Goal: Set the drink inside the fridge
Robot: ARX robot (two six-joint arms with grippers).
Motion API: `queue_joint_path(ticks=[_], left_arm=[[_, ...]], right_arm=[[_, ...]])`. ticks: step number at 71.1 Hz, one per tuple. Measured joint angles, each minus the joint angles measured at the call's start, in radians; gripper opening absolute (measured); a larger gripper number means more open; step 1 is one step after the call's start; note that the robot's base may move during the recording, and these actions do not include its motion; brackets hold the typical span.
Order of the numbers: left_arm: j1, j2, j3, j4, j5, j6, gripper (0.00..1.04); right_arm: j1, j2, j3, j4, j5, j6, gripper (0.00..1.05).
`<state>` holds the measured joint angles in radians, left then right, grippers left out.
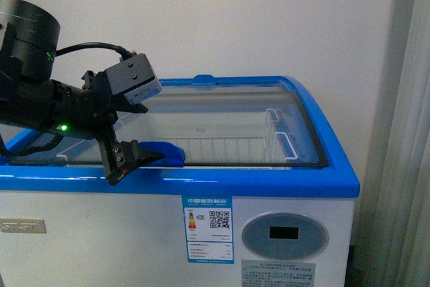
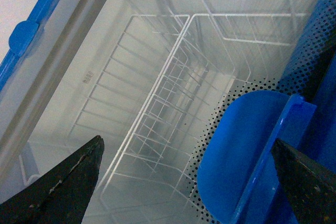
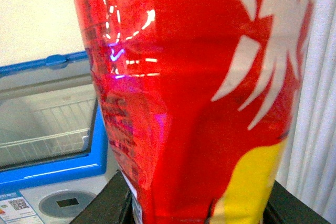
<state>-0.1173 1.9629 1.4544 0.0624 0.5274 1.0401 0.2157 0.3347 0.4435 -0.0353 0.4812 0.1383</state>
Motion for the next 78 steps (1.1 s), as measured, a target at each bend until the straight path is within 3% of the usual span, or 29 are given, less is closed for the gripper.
queue_joint_path(ticks=[23,32,40,46,52,62,71,78], left_arm=[[0.002,0.264,0.468,-0.139,-0.058,0.035,0.97],[0.002,0.423,0.756,-0.196,-0.181,0.063,0.97],[-0.002,0.533,0.941,-0.213,-0.222,0.064,0.97],[-0.021,0.656,1.115,-0.131,-0.349,0.039,0.97],[-0.037,0.66,1.065,0.019,-0.441,-0.019,0.97],[-0.049,0.523,0.784,0.253,-0.557,-0.161,0.97],[-0.04,0.339,0.526,0.285,-0.617,-0.341,0.97],[-0.028,0.109,0.231,0.264,-0.591,-0.568,0.97]], right_arm=[[0.0,0.0,0.0,0.0,0.0,0.0,0.38],[0.0,0.0,0.0,0.0,0.0,0.0,0.38],[0.0,0.0,0.0,0.0,0.0,0.0,0.38],[0.0,0.0,0.0,0.0,0.0,0.0,0.38],[0.0,0.0,0.0,0.0,0.0,0.0,0.38],[0.0,0.0,0.0,0.0,0.001,0.0,0.38],[0.0,0.0,0.0,0.0,0.0,0.0,0.38],[0.0,0.0,0.0,0.0,-0.001,0.0,0.38]])
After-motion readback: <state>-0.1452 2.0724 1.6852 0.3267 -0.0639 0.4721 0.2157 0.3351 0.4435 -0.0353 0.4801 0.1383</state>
